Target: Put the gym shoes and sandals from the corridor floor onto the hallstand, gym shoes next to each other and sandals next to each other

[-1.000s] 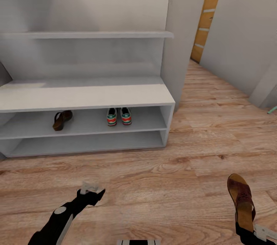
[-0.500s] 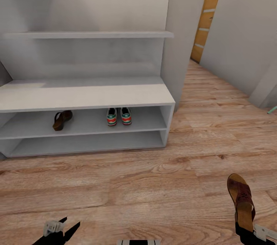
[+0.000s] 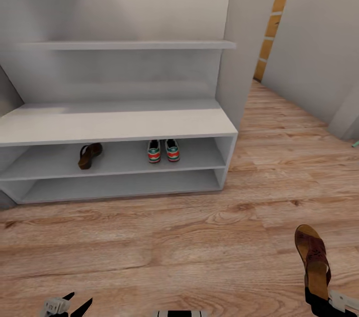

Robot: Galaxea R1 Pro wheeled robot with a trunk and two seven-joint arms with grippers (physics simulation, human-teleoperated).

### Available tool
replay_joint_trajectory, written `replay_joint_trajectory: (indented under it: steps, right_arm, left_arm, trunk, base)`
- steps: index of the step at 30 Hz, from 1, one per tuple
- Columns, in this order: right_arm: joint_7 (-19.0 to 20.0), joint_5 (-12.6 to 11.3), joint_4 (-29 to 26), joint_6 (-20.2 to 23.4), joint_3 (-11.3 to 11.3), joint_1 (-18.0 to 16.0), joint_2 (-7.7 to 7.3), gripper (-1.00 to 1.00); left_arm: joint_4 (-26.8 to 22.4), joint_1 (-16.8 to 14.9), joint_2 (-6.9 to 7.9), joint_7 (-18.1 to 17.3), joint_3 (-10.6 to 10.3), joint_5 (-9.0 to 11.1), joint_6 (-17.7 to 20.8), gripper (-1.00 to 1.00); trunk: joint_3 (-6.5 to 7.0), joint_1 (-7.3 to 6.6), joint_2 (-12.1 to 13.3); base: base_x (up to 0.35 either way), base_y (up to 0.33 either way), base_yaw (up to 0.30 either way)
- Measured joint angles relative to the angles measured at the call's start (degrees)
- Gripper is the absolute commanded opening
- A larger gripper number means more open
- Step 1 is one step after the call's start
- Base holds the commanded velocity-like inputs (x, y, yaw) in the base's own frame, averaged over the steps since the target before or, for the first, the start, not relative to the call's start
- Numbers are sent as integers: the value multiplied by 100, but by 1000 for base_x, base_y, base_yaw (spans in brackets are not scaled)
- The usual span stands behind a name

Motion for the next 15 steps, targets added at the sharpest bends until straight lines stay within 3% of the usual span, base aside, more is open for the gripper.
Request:
replay_joint_trajectory:
  steps: [15]
  right_arm:
    - [0,0,5,1,0,2,0,-100]
  left_arm:
    - [0,0,4,0,0,0,7,100]
  trunk:
    - [0,1,0]
  base:
    - [-10,302,0]
